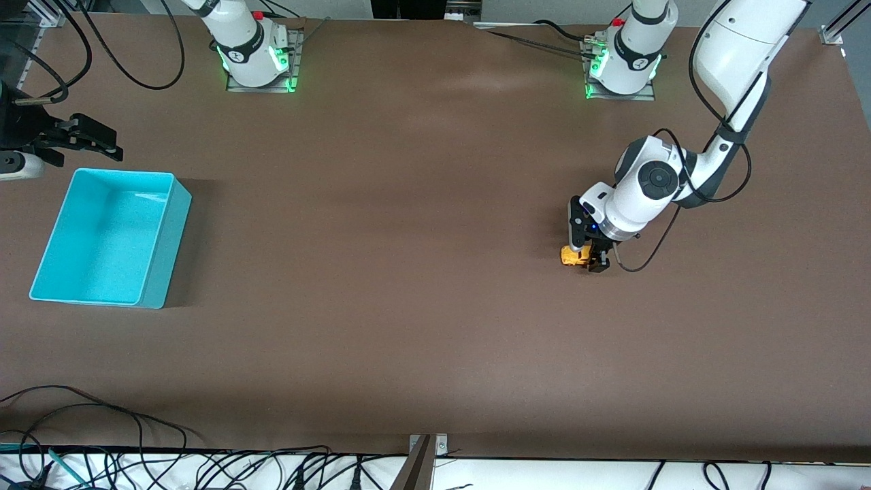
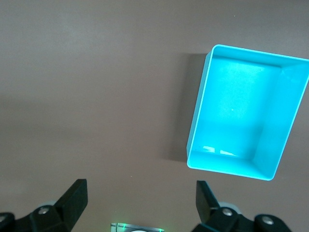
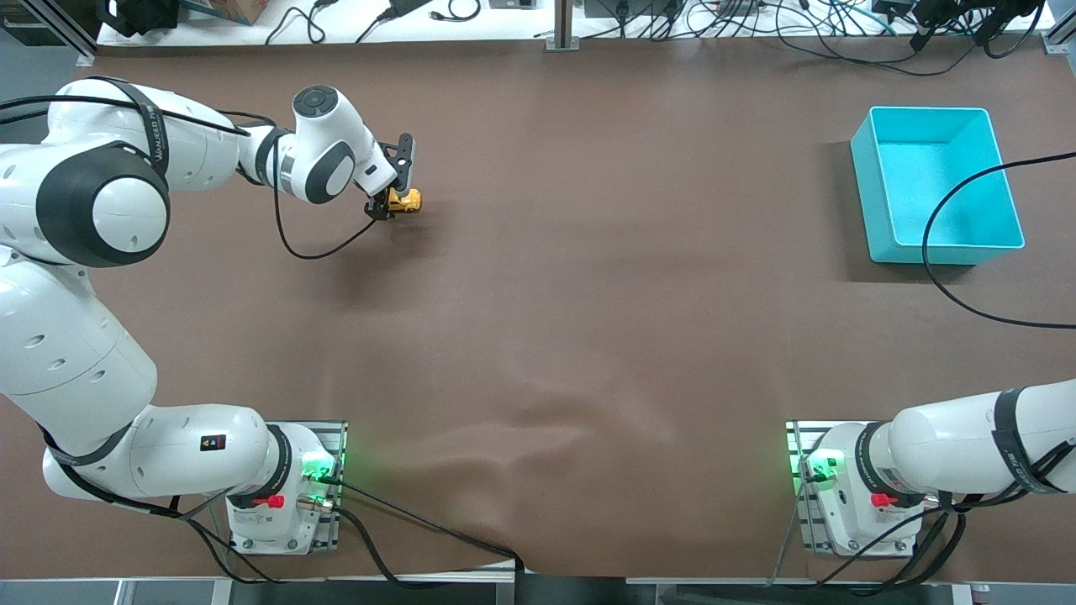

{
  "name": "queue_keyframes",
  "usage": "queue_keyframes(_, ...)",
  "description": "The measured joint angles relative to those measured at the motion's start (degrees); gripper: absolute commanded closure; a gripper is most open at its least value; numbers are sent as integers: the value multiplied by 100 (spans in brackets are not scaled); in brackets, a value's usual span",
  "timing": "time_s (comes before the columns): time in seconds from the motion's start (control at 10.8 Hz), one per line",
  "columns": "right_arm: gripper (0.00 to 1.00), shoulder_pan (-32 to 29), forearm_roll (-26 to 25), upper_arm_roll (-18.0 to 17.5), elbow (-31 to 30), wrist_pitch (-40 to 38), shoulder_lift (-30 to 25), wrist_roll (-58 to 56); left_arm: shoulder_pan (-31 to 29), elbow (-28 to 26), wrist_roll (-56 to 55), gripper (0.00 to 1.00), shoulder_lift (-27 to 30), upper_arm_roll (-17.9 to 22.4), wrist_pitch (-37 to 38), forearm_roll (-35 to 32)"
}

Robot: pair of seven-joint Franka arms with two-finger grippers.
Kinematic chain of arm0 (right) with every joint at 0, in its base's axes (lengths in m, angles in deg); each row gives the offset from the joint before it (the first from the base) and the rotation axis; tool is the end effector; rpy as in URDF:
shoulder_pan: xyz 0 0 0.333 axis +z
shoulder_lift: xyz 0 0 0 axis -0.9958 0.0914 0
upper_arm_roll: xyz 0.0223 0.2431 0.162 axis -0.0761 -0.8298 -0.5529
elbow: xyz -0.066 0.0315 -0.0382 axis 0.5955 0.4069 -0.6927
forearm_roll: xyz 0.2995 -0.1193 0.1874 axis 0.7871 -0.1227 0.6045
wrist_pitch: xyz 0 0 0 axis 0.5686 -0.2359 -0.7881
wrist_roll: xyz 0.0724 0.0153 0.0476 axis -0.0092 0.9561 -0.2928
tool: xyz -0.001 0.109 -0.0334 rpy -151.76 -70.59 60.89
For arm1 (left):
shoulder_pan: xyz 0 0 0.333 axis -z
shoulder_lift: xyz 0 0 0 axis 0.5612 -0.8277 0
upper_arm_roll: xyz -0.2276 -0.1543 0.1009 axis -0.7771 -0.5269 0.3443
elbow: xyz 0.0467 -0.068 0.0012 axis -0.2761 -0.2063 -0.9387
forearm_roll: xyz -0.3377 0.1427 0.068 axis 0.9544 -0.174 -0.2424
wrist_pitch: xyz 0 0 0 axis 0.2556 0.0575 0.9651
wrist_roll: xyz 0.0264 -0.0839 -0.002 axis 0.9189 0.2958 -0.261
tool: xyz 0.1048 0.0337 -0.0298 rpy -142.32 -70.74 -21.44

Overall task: Wind up and store yellow beetle car
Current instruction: 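Close the left gripper on the yellow car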

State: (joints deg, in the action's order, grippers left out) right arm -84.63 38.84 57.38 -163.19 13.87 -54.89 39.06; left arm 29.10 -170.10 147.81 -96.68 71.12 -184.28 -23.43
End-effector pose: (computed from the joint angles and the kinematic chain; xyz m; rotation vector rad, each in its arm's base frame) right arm 0.5331 -0.0076 0.5733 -3.1125 -0.1625 0.1452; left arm 0.5186 -0.1347 0.1696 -2.1578 2.2588 -0.1410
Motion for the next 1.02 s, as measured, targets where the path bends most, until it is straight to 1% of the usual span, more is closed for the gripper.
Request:
queue_keyframes(0.28, 0, 0, 3, 0, 0, 0, 0, -1, -104, 6, 8, 86, 1, 1, -3, -4)
queue_keyframes(1.02, 0, 0, 6, 3, 0, 0, 0, -2, -150, 6, 10, 87, -5, 0, -3, -4)
